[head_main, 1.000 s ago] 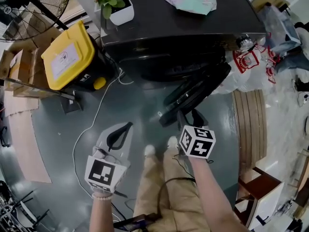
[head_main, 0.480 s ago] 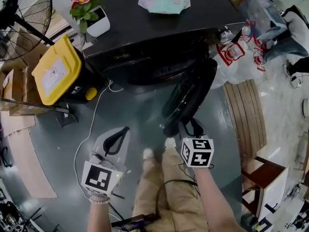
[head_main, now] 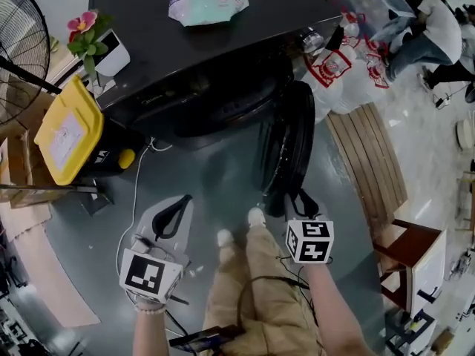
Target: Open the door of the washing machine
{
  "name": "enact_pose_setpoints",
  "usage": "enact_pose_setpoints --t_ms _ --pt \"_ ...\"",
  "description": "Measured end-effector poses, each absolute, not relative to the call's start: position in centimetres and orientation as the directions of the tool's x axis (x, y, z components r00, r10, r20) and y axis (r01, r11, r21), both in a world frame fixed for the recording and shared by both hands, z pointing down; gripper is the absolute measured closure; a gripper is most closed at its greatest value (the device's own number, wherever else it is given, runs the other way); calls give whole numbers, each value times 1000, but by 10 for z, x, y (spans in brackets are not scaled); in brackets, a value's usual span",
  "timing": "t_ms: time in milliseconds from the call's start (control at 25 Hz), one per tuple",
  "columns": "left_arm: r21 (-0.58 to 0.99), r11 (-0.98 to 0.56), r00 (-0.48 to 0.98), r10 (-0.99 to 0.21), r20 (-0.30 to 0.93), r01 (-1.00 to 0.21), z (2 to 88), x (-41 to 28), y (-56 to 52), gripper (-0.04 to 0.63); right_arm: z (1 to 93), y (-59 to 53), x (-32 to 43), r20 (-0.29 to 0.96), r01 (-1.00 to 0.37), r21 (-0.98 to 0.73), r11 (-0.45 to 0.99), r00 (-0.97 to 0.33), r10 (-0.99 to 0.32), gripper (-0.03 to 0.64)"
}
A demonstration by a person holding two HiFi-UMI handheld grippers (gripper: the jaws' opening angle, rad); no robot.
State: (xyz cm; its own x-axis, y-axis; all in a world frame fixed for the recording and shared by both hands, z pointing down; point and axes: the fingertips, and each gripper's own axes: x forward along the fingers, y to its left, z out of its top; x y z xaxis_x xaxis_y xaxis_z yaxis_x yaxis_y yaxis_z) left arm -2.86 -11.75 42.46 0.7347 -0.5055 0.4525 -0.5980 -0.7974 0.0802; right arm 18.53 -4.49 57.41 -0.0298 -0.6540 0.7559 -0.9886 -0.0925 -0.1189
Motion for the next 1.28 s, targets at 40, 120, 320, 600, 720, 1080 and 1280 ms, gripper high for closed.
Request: enact_pose_setpoints --t_ms 40,120,320,600,720,1080,1280 --pt "82 -804 742 -499 447 -590 424 -25 -118 601 574 -41 191 758 -989 -105 -102 -13 -652 485" --pt "90 -812 754 -485 443 -576 423 -17 -118 601 573 -34 204 761 -990 -77 -121 20 -649 488" --pt "105 -832 774 -451 445 -545 426 -4 -114 601 573 -19 237 764 -983 -22 -181 100 -638 495" --pt "116 -853 796 -415 442 -509 433 13 -115 601 575 -2 280 760 -966 64 -250 210 -615 499" --pt "119 -858 801 -405 441 -500 436 19 -117 601 577 1 297 754 -962 98 -254 238 -612 499" --pt "124 -869 812 -385 438 -479 446 32 -120 601 580 3 334 733 -954 213 -212 299 -611 497" --pt "123 -866 810 -391 437 -484 446 32 -120 601 581 4 347 733 -945 240 -222 326 -597 497"
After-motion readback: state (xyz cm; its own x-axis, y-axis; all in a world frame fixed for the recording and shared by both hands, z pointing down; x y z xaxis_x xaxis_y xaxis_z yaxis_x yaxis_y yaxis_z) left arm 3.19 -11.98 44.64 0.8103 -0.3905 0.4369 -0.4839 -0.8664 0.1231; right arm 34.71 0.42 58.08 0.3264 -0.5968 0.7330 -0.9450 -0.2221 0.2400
